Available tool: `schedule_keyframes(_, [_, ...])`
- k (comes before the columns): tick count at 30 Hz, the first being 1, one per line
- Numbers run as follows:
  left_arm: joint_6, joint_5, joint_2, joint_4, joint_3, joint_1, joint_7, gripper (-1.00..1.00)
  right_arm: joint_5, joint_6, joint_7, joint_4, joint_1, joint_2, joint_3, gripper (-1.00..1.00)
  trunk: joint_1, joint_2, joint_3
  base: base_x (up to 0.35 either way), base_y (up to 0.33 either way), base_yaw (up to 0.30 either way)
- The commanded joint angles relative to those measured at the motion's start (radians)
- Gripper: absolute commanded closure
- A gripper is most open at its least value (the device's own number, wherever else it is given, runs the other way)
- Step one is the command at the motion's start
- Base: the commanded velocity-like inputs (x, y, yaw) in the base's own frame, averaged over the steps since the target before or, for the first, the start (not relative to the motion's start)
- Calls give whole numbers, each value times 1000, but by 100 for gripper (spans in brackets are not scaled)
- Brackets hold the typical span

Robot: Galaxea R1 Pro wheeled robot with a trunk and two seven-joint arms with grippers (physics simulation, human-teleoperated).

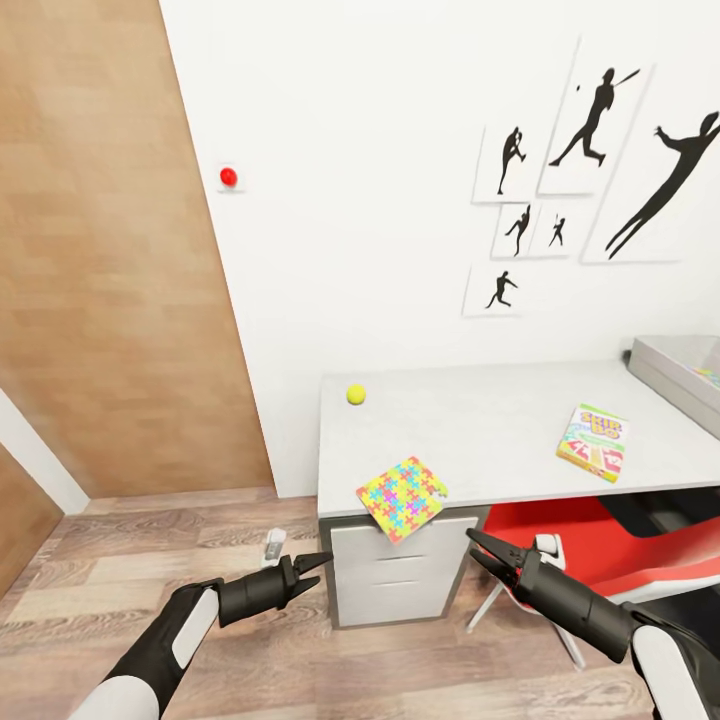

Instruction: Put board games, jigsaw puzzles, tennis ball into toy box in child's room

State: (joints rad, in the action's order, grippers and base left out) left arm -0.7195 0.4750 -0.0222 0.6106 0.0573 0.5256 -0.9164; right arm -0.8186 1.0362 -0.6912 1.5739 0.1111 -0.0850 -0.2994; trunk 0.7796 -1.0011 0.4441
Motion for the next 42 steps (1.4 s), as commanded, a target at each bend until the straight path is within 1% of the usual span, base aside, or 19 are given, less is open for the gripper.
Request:
schedule_keyframes(1, [-6,3,0,0,1,1,-2,-100,10,4,31,0,1,1,-1,-100,4,-8,4,0,0,0])
schedule_keyframes(2, [-6,3,0,0,0,1,-2,-100,12,4,52,1,1,2,-1,-100,4,-8,4,0,0,0])
schedule_keyframes(3, [-6,3,0,1,0,1,-4,-100,15,5,94,1,1,3,-1,-100,4,-8,4,0,0,0])
schedule_keyframes(5, [-6,3,1,1,-1,0,-9,-100,17,8,149,1,1,4,1,-100,4,-8,4,0,0,0])
schedule_keyframes(8, [-6,4,1,3,-2,0,-12,-100,19,9,199,0,1,6,5,-100,4,-8,4,0,0,0])
schedule_keyframes(12, [-6,4,1,5,-3,0,-13,-100,19,11,214,0,1,6,7,-100,4,-8,4,0,0,0])
schedule_keyframes(21, [-6,2,2,8,-5,0,-13,-100,14,11,206,4,1,4,13,-100,4,-8,4,55,-97,0])
schedule_keyframes(24, [-6,2,2,9,-5,0,-14,-100,11,11,165,8,1,4,18,-100,4,-8,4,14,-30,0])
schedule_keyframes(25, [-6,2,2,9,-5,0,-14,-100,10,11,122,9,1,4,24,-100,4,-8,4,7,-15,0])
schedule_keyframes(26, [-6,3,3,9,-5,0,-14,-100,10,11,61,10,1,3,30,-100,4,-8,4,5,-10,0])
schedule_keyframes(27, [-6,3,3,9,-5,0,-14,-100,9,11,25,10,1,2,33,-100,4,-8,4,4,-8,0])
schedule_keyframes(28, [-6,3,4,9,-5,-1,-15,-100,9,11,-56,10,1,1,35,-100,4,-8,4,2,-5,0])
schedule_keyframes(29, [-6,3,5,9,-5,-1,-15,-100,10,11,-99,11,1,1,36,-100,4,-8,4,2,-4,0])
schedule_keyframes(30, [-6,3,7,9,-5,-1,-15,-100,11,11,-187,11,1,-1,36,-100,4,-8,4,1,-3,0])
schedule_keyframes(31, [-6,3,7,9,-5,-1,-15,-100,11,11,-229,12,1,-2,36,-100,4,-8,4,1,-2,0])
schedule_keyframes(32, [-6,3,8,9,-5,-1,-15,-100,15,11,-300,12,1,-5,37,-100,4,-8,4,1,-1,0])
schedule_keyframes(35, [-6,2,10,9,-5,-1,-15,-100,21,7,-376,12,-1,-8,36,-100,4,-8,4,0,0,0])
schedule_keyframes(37, [-6,2,11,9,-5,-1,-15,-100,23,5,-400,12,-1,-9,36,-100,4,-8,4,0,0,0])
schedule_keyframes(42, [-6,1,20,9,-5,-1,-14,-100,25,4,-420,12,-2,-10,36,-100,4,-8,4,0,0,0])
